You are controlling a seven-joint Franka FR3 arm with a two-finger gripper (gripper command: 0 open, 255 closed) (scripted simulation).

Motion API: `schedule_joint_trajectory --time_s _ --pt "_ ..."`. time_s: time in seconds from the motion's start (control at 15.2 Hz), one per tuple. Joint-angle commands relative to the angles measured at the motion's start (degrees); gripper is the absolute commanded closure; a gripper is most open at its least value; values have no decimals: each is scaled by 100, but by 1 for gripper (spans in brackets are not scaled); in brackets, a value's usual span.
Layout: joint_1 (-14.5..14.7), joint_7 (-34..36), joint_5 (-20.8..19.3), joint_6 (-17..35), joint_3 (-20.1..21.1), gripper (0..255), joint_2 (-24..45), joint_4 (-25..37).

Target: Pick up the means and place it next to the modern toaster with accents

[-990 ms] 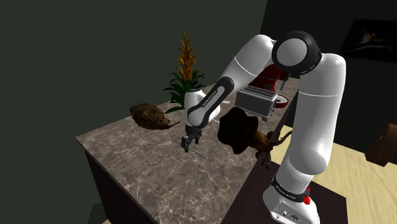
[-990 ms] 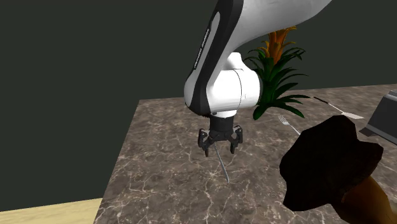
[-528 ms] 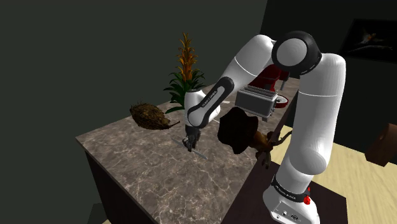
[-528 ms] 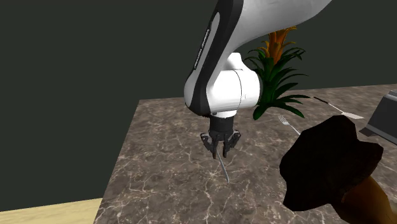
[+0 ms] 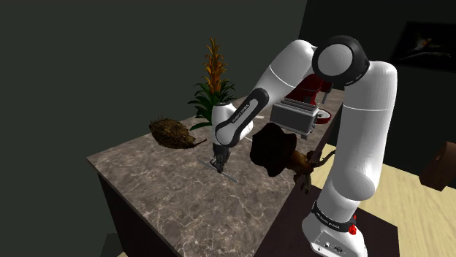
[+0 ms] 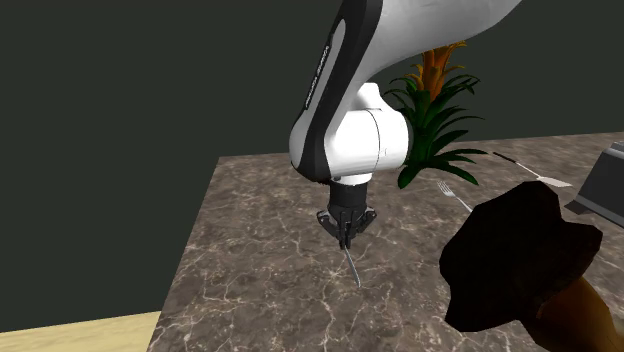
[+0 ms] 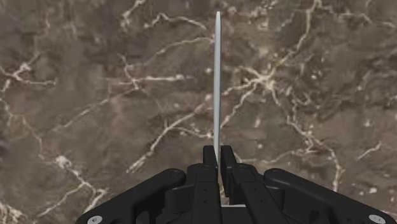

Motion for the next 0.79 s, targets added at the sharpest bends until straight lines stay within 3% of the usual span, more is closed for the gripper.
schedule_joint_trajectory --time_s 0.0,0.73 --pt "-2 -6 9 -73 4 255 -73 0" --pt "-16 -63 96 -911 27 255 -815 98"
